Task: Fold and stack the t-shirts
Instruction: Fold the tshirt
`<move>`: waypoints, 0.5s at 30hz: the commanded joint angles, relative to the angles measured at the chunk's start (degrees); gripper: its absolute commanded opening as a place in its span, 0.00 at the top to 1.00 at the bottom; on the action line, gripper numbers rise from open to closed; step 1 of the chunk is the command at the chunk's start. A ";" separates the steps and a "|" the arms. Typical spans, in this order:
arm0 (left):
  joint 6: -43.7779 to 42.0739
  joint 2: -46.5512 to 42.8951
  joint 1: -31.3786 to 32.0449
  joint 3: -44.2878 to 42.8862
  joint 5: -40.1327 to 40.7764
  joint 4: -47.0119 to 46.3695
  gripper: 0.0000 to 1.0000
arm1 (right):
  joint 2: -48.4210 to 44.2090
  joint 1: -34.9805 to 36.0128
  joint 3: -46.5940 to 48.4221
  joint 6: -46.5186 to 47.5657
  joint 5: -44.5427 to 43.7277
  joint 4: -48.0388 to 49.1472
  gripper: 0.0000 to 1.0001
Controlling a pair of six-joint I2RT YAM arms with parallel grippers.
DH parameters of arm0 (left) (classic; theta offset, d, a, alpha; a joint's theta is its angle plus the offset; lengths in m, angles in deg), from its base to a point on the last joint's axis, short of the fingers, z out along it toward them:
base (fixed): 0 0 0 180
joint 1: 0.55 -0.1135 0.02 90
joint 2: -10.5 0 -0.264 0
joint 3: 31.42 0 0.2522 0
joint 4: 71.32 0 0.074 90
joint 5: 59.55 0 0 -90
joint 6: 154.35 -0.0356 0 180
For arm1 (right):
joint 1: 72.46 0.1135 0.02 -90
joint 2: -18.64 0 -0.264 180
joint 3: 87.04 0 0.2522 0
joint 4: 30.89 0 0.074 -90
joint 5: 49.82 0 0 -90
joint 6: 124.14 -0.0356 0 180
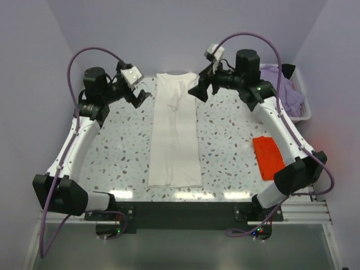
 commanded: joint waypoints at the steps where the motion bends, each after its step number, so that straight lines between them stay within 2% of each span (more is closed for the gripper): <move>1: -18.76 -2.47 -0.04 6.56 -10.02 21.43 0.00 | -2.25 4.74 -7.57 12.97 4.95 -12.30 0.01; 2: -21.41 -4.40 0.05 11.97 -11.35 22.79 0.00 | -3.58 6.76 -9.68 17.71 1.97 -15.83 0.01; 3: -25.52 -8.77 0.75 15.07 -11.62 23.84 0.00 | -5.77 11.39 -16.49 23.07 -1.27 -17.43 0.01; 4: -27.65 -11.07 1.19 18.15 -11.62 25.77 0.00 | -10.05 13.35 -20.56 24.69 -5.48 -16.66 0.01; 7: -35.13 -19.69 4.96 32.45 -10.66 29.90 0.02 | -17.01 21.44 -34.72 28.39 -10.69 -12.09 0.01; 9: -36.02 -25.73 7.94 37.58 -10.04 29.40 0.06 | -18.09 27.57 -41.48 28.57 -15.43 -10.16 0.06; 13: -37.16 -33.14 10.42 48.39 -8.55 24.31 0.21 | -18.10 33.93 -49.49 28.22 -19.85 -4.88 0.22; 14: -38.12 -33.94 10.86 51.63 -8.37 23.60 0.28 | -17.66 35.07 -50.65 28.39 -20.64 -3.83 0.29; 15: -38.74 -34.90 12.08 53.14 -7.94 22.55 0.30 | -16.61 36.56 -51.88 29.00 -21.43 -2.43 0.33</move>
